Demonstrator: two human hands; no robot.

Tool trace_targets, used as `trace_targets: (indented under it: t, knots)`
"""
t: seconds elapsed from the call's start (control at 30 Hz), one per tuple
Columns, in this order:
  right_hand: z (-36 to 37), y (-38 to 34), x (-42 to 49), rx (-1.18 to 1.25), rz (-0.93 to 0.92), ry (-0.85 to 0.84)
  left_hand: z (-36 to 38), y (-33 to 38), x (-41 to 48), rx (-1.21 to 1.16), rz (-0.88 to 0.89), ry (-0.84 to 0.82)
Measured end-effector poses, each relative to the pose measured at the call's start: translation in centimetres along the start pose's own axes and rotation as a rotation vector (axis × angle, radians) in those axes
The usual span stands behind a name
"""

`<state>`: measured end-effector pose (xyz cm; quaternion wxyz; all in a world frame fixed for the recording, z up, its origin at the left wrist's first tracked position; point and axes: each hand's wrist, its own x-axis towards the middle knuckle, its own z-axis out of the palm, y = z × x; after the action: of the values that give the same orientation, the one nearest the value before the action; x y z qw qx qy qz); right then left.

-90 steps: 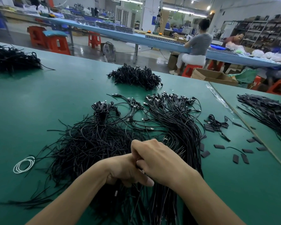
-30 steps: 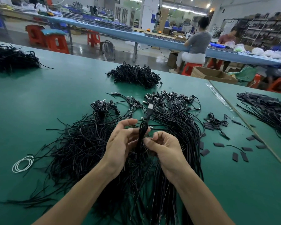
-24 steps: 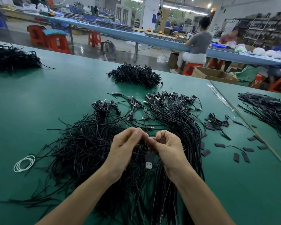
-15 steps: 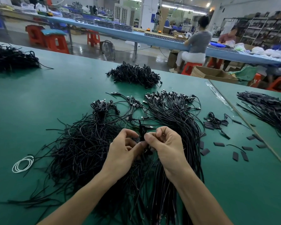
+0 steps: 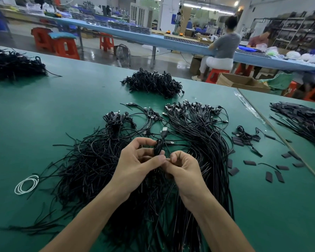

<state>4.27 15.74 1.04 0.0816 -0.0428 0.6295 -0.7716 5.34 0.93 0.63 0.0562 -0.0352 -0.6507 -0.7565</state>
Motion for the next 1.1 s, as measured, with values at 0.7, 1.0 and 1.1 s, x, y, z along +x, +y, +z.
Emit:
trace_targets:
  t: [0.7, 1.0, 1.1]
  knots:
    - [-3.8, 1.6, 0.4, -0.104, 0.229, 0.100, -8.2, -2.5, 16.0, 1.303, -0.093, 0.330]
    - [-3.6, 2.0, 1.3, -0.353, 0.168, 0.161, -3.1, -2.9, 11.2, 1.391, 0.261, -0.412]
    - [-3.9, 1.9, 1.2, -0.349, 0.167, 0.170, -3.3, -3.1, 10.1, 1.498, 0.256, -0.506]
